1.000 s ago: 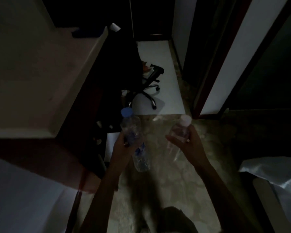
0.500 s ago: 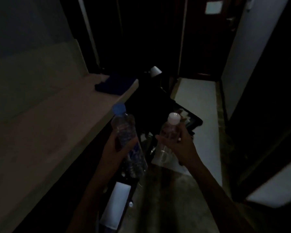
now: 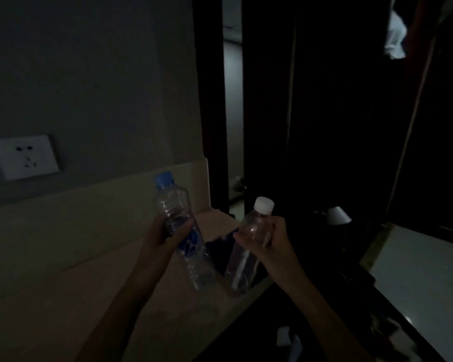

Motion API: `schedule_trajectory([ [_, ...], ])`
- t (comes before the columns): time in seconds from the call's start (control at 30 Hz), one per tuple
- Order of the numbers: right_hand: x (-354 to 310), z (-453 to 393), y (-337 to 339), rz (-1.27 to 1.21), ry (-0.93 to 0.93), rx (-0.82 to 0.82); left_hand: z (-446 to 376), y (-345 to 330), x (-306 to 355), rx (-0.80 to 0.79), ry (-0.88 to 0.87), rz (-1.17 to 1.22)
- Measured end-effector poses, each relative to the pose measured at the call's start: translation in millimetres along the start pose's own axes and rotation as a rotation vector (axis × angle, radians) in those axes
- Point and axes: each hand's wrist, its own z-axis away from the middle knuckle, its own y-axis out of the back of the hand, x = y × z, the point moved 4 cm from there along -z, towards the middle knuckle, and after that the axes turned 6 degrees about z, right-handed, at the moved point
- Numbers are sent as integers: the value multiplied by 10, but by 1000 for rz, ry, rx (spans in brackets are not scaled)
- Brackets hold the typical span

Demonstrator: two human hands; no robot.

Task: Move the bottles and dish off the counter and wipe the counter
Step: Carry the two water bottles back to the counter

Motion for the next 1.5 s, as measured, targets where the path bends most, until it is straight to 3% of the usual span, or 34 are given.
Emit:
schedule_trajectory([
  [0.17, 149, -1111, -246, -8, 10, -157, -876, 56, -307, 165, 12, -125],
  [0.4, 612, -2367, -809, 58, 33, -355, -1593, -109, -782, 251, 13, -303],
  [0.73, 1002, -3014, -1304, 108, 77, -578, -2064, -68, -1256, 454, -16, -495],
  [0.93, 1151, -2911, -1435, 46, 7, -550, -2109, -76, -1362, 536, 18, -511],
  [1.33, 1526, -2942, -1684, 139, 16, -443, -2083, -48, -1674, 503, 92, -406],
  [1.5, 1119, -2785, -1404, 135, 69, -400, -2072, -48, -1686, 536, 79, -484],
])
